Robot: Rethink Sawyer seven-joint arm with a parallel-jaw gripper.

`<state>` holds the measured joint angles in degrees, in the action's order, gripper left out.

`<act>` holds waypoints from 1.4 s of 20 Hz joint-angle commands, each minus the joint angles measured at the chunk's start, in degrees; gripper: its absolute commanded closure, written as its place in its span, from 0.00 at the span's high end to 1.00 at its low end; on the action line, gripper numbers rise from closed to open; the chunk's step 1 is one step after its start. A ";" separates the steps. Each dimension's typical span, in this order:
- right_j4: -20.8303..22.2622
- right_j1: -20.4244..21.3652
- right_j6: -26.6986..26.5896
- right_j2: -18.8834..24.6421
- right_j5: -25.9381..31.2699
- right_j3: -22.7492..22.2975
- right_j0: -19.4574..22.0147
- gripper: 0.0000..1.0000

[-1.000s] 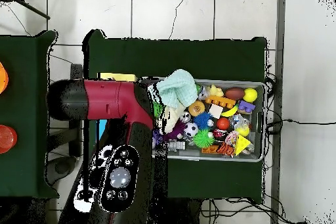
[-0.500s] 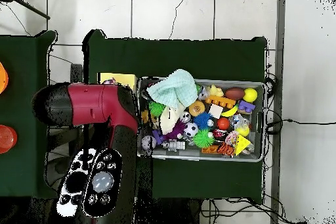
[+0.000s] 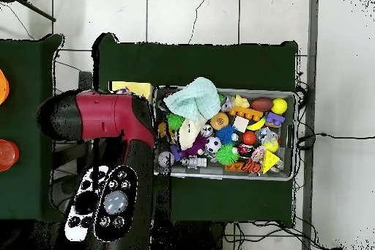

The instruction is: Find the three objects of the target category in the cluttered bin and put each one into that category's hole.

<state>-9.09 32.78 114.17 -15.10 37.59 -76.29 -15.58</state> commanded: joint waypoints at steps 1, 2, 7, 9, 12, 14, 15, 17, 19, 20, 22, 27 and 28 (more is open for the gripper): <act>-0.71 -2.44 5.29 6.50 -0.92 -5.06 3.73 0.00; -0.73 -2.58 5.17 6.77 -0.72 -4.85 3.99 0.00; -0.10 -2.63 4.81 7.79 -1.88 -5.22 5.13 0.00; 0.12 -2.15 4.56 8.27 -2.57 -6.22 5.64 0.00; 0.34 -1.44 4.13 8.81 -3.28 -7.53 6.34 0.00; 0.52 -1.06 3.71 9.20 -3.20 -8.11 6.85 0.00; 0.64 -0.84 3.42 9.43 -3.46 -8.57 7.12 0.00; 0.83 -0.41 3.13 9.83 -3.62 -9.49 7.47 0.00; 1.58 0.14 3.47 9.46 -4.44 -10.54 7.17 0.00; 1.80 0.38 3.43 9.50 -4.46 -11.01 7.11 0.00; 1.98 0.80 3.28 9.92 -4.58 -12.00 7.20 0.00; 3.24 1.26 3.68 9.42 -6.36 -13.66 6.34 0.00; 3.35 1.31 3.43 9.58 -6.73 -13.98 6.48 0.00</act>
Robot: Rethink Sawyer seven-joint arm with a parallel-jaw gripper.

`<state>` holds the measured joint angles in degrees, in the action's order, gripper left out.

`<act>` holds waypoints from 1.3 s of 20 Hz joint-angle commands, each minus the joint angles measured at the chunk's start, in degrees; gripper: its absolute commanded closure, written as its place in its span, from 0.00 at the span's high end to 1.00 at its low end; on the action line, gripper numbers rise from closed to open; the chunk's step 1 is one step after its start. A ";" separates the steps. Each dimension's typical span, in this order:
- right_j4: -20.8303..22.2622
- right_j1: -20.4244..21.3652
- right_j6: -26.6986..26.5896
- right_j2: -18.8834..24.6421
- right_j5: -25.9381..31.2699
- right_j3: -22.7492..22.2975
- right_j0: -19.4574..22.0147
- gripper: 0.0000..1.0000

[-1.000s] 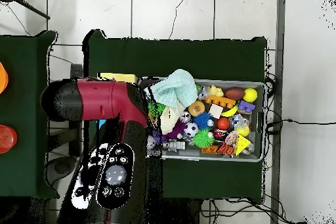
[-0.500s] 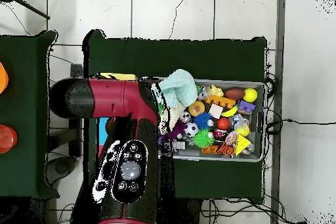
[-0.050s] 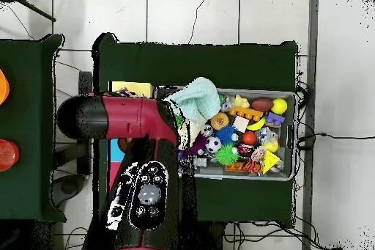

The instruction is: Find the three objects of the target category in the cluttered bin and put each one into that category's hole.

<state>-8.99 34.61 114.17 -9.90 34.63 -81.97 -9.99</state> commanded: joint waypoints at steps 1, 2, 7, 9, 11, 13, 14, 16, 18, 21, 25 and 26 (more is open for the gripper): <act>3.34 -0.47 3.18 4.55 -4.13 -8.63 1.03 0.00; 2.56 -0.33 2.59 5.69 -3.68 -9.43 1.91 0.00; 3.06 -1.51 3.90 4.63 -5.52 -9.06 1.35 0.00; 3.18 -2.02 4.46 4.10 -5.86 -8.86 0.95 0.00; 3.33 -2.42 4.57 4.12 -7.18 -8.76 0.84 0.00; 4.27 -3.16 5.68 2.35 -9.38 -7.33 -0.53 0.00; 4.03 -3.33 5.41 2.56 -9.11 -6.74 -0.27 0.00; 3.94 -3.97 4.03 3.26 -8.46 -5.06 0.41 0.00; 3.32 -4.51 2.94 4.35 -6.80 -3.53 1.08 0.00; 2.67 -5.56 2.95 4.39 -4.56 -0.83 0.96 0.00; 2.07 -6.91 3.19 3.94 -0.21 3.10 0.71 0.00; 1.89 -7.35 3.56 3.72 0.60 4.01 0.49 0.00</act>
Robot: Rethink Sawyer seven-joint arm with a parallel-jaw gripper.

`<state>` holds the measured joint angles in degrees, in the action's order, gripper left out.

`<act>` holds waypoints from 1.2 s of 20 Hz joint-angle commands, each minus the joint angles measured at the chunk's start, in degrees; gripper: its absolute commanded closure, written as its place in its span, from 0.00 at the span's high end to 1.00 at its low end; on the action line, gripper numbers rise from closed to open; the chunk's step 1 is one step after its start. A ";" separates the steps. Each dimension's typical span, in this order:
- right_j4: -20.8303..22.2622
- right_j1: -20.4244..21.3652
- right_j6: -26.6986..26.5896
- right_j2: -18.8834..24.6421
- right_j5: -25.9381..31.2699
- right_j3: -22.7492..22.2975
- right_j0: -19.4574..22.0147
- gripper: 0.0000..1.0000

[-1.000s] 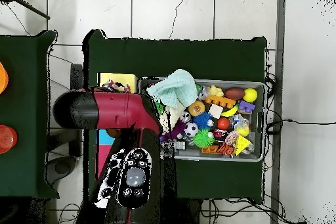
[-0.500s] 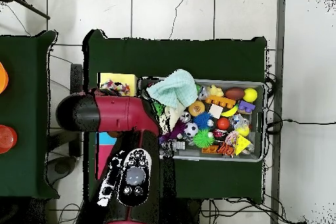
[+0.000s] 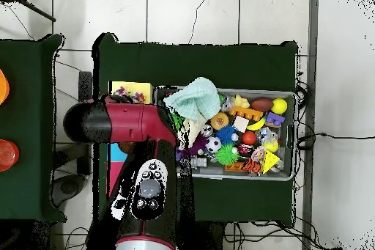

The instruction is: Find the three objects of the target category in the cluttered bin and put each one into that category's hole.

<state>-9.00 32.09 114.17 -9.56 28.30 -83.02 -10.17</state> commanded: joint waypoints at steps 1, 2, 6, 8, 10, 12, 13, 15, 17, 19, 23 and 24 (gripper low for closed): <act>1.63 -5.44 3.90 3.20 8.28 6.56 0.56 0.00; 1.58 -5.90 4.16 2.92 8.94 7.52 0.39 0.00; 1.11 -6.56 4.44 3.13 9.55 8.22 1.18 0.00; 0.92 -5.87 4.43 3.69 7.87 6.12 1.75 0.00; 0.56 -5.00 4.43 4.75 5.24 3.42 2.39 0.00; 0.25 -3.94 4.15 6.96 0.11 -0.05 3.66 0.00; 0.05 -3.63 4.11 7.68 -0.39 -1.35 4.03 0.00; -0.17 -3.22 4.46 8.18 -0.09 -3.15 4.41 0.00; 0.28 -3.03 5.11 7.70 -0.06 -4.02 4.39 0.00; 0.72 -2.75 4.54 8.33 -1.17 -5.21 5.21 0.00; 1.98 -1.48 2.51 10.52 -4.37 -8.83 7.34 0.00; 2.49 -0.82 1.93 11.41 -5.64 -10.65 8.06 0.00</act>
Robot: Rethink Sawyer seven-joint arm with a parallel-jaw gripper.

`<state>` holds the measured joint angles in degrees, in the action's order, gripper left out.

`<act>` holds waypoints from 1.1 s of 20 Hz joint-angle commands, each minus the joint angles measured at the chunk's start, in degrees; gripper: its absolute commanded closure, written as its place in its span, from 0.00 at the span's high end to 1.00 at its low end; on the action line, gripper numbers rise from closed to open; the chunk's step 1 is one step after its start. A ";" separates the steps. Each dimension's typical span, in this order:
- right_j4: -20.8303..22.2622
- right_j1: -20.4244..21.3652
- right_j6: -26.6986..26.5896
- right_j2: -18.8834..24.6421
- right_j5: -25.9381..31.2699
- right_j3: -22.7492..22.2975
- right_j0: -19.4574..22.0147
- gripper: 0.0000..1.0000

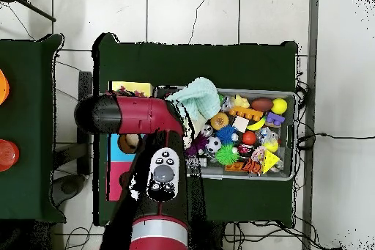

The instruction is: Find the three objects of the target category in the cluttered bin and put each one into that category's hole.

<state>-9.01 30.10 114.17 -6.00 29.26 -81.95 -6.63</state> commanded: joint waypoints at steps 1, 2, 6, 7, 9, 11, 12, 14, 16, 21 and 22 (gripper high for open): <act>2.65 1.55 1.21 8.97 -6.99 -12.94 5.44 0.00; 2.91 1.87 1.03 9.27 -7.10 -14.00 5.83 0.00; 4.48 2.65 0.68 9.33 -7.67 -16.84 6.46 0.00; 4.97 2.74 -0.05 10.06 -8.35 -17.52 7.18 0.00; 5.62 2.96 -1.33 11.99 -9.64 -19.17 9.04 0.00; 6.07 2.71 -1.80 14.65 -11.45 -20.36 10.95 0.00; 6.64 2.67 -1.28 14.53 -12.35 -20.32 10.69 0.00; 7.17 2.50 -1.00 15.04 -12.46 -20.15 10.82 0.00; 7.75 2.19 -1.59 16.18 -11.62 -19.96 11.49 0.00; 7.89 2.01 2.02 12.98 -9.41 -17.69 7.74 0.00; 7.73 2.00 2.07 12.69 -8.00 -16.97 7.29 0.00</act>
<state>-4.97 34.94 114.17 4.14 17.14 -94.04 1.90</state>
